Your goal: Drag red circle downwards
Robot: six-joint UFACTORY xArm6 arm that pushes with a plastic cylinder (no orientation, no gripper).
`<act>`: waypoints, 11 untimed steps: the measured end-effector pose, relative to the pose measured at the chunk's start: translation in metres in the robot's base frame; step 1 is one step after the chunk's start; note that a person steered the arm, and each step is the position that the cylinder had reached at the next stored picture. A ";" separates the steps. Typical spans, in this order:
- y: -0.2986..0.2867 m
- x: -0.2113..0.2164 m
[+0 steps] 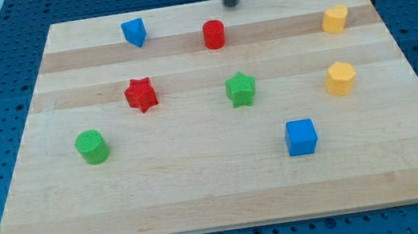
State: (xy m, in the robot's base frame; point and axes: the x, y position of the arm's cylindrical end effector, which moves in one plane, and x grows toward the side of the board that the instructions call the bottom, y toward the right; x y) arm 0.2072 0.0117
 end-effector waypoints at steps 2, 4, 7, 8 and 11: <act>-0.090 0.071; 0.017 0.092; 0.046 0.074; 0.054 0.112; 0.012 0.132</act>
